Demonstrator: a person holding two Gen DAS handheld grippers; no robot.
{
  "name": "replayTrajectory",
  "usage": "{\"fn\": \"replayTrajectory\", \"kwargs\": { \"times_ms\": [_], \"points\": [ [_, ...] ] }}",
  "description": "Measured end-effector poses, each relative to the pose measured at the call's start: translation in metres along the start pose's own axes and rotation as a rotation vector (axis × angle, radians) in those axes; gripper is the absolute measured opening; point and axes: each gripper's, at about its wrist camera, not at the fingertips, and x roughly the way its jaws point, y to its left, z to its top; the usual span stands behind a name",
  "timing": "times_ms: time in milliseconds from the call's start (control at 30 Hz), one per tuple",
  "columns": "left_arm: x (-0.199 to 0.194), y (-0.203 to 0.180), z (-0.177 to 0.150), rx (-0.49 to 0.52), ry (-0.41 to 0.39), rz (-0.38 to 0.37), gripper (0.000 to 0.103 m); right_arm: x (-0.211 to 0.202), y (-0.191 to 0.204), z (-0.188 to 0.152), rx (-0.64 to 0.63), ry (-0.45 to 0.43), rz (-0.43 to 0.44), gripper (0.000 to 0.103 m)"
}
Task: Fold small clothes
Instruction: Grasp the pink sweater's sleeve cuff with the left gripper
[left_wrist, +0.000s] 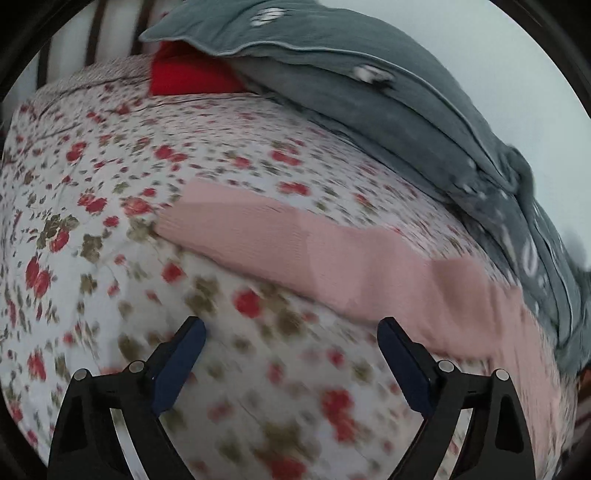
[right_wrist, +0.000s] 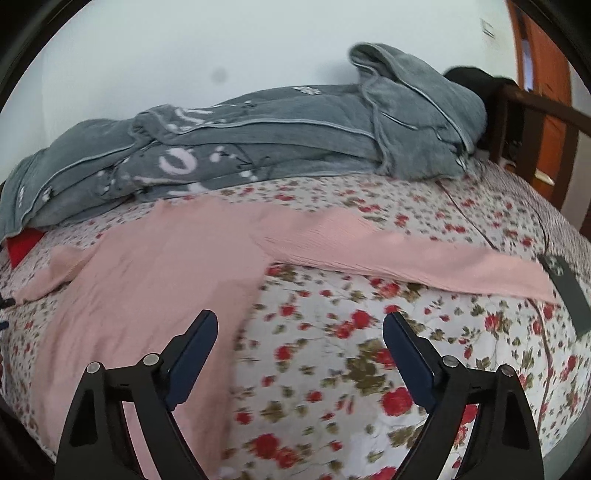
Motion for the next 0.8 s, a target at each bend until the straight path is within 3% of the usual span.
{"fn": "replayTrajectory", "kwargs": {
  "times_ms": [167, 233, 300, 367, 500, 667, 800],
  "points": [
    [0.013, 0.022, 0.023, -0.115, -0.046, 0.0, 0.092, 0.013, -0.023, -0.002, 0.035, 0.037, -0.028, 0.079],
    [0.018, 0.024, 0.033, -0.126, -0.067, 0.043, 0.079, 0.016, -0.032, -0.002, 0.049, 0.045, -0.035, 0.079],
    [0.024, 0.024, 0.042, -0.109, -0.067, 0.097, 0.036, 0.018, -0.04, -0.001, 0.069, 0.046, -0.04, 0.079],
    [0.034, 0.023, 0.05, -0.093, -0.028, 0.149, 0.01, 0.018, -0.047, -0.002, 0.082, 0.042, -0.05, 0.077],
    [0.012, 0.003, 0.065, -0.013, -0.087, 0.211, 0.01, 0.012, -0.061, -0.003, 0.097, 0.034, -0.06, 0.074],
    [-0.045, -0.081, 0.083, 0.116, -0.204, 0.116, 0.01, 0.003, -0.076, 0.0, 0.092, 0.013, -0.078, 0.074],
    [-0.076, -0.178, 0.077, 0.254, -0.256, 0.024, 0.01, -0.002, -0.096, 0.001, 0.101, 0.009, -0.091, 0.074]
  ]
}}
